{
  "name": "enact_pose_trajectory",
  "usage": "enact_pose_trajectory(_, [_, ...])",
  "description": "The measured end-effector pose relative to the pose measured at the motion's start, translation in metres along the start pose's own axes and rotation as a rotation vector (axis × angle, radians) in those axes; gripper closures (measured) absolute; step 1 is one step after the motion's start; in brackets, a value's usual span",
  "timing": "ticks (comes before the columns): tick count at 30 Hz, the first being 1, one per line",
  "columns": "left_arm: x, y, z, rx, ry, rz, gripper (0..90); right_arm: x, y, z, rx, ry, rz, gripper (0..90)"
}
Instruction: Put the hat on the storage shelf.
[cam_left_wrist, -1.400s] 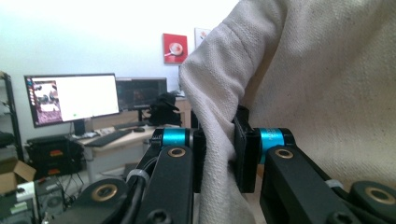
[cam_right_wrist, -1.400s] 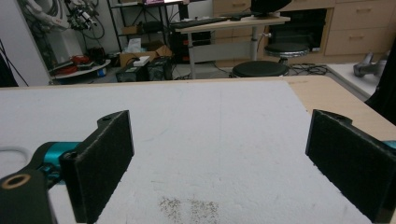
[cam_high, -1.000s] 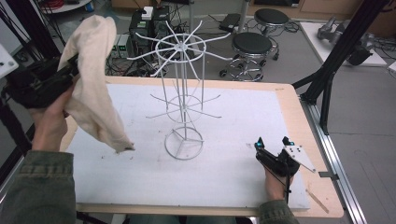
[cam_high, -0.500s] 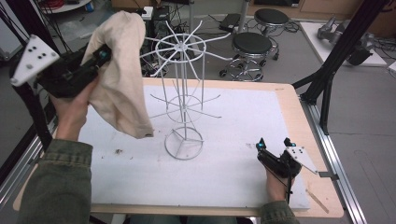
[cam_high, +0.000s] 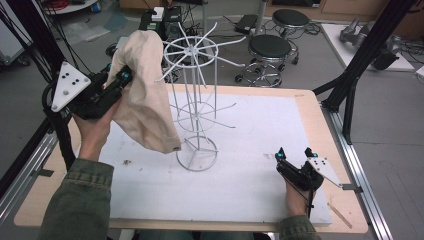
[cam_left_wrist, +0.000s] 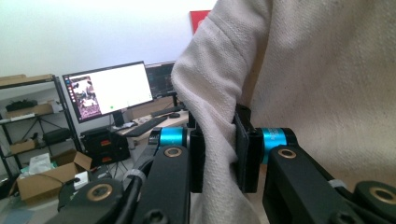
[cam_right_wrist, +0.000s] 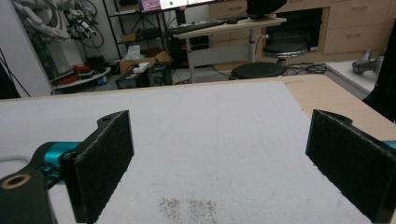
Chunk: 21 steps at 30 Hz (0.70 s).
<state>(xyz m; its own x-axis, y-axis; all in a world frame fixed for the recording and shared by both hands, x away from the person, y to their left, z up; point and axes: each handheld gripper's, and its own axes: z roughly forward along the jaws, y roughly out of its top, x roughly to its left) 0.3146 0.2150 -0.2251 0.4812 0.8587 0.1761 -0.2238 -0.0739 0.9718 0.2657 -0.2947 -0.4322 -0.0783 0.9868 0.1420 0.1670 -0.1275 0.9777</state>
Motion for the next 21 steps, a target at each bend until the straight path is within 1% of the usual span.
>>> enact_pose_trajectory(2, [0.001, -0.001, -0.001, 0.001, -0.002, 0.001, 76.8, 0.0, 0.0, 0.0, -0.002, 0.001, -0.003, 6.6])
enact_pose_trajectory(5, [0.001, -0.002, -0.003, -0.003, 0.0, -0.004, 70.3, 0.001, 0.0, 0.0, 0.002, 0.001, -0.006, 6.6])
enact_pose_trajectory(6, [0.001, -0.003, -0.003, -0.006, 0.001, -0.001, 69.6, 0.001, 0.0, 0.0, 0.005, 0.001, -0.003, 6.6])
enact_pose_trajectory(9, [0.002, -0.003, -0.005, -0.015, -0.009, -0.016, 63.6, 0.001, 0.0, 0.0, 0.004, 0.003, -0.003, 6.6])
enact_pose_trajectory(10, [0.003, -0.003, -0.005, -0.015, -0.013, -0.021, 63.2, 0.001, 0.0, 0.0, 0.006, 0.003, -0.002, 6.6])
enact_pose_trajectory(12, [0.003, -0.003, -0.006, -0.018, -0.009, -0.03, 60.2, 0.001, 0.0, 0.0, 0.007, 0.003, -0.004, 6.6])
enact_pose_trajectory(14, [0.004, -0.003, -0.007, -0.019, -0.002, -0.042, 53.7, 0.001, 0.0, 0.0, 0.007, 0.005, -0.006, 6.6])
enact_pose_trajectory(15, [0.004, -0.003, -0.007, -0.019, -0.002, -0.042, 53.0, 0.001, 0.0, 0.0, 0.008, 0.005, -0.007, 6.6])
enact_pose_trajectory(16, [0.006, -0.005, -0.009, -0.027, -0.005, -0.059, 52.1, 0.001, 0.0, 0.0, 0.008, 0.005, -0.007, 6.6])
enact_pose_trajectory(17, [0.006, -0.006, -0.01, -0.03, -0.004, -0.062, 50.4, 0.001, 0.0, 0.0, 0.007, 0.005, -0.009, 6.6])
enact_pose_trajectory(19, [0.008, -0.008, -0.012, -0.037, -0.018, -0.077, 45.5, 0.001, 0.0, 0.0, 0.008, 0.004, -0.007, 6.6])
enact_pose_trajectory(21, [0.009, -0.01, -0.013, -0.046, -0.031, -0.082, 41.8, 0.002, 0.0, 0.0, 0.011, 0.004, -0.01, 6.6])
